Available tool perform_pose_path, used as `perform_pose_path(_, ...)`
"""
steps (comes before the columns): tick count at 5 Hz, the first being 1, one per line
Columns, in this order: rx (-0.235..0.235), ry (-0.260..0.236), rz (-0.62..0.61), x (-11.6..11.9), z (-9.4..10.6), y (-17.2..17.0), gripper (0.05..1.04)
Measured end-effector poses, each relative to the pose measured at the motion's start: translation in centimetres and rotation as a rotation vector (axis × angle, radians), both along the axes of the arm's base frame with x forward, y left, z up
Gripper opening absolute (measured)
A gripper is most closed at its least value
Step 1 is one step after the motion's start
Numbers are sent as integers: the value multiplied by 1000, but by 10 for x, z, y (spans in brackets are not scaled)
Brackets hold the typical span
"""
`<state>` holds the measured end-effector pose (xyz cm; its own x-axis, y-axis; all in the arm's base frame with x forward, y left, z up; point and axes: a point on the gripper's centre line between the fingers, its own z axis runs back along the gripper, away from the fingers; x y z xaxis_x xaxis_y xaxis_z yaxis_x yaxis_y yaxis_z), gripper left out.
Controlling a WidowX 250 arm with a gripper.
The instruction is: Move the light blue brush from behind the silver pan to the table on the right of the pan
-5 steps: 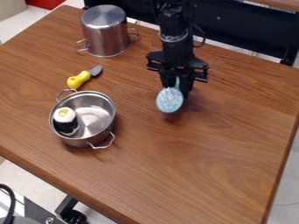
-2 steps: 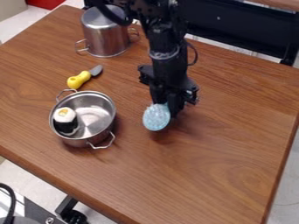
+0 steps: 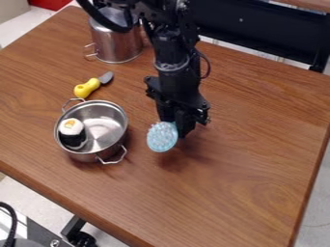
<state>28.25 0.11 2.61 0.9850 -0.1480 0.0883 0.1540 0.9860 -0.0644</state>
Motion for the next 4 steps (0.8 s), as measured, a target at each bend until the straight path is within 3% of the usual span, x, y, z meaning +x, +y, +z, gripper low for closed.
perform_pose_path(3,22,-15,-75,-28,-14,7,326)
perform_pose_path(4,26,-26,-65,-25,-14,-2,326)
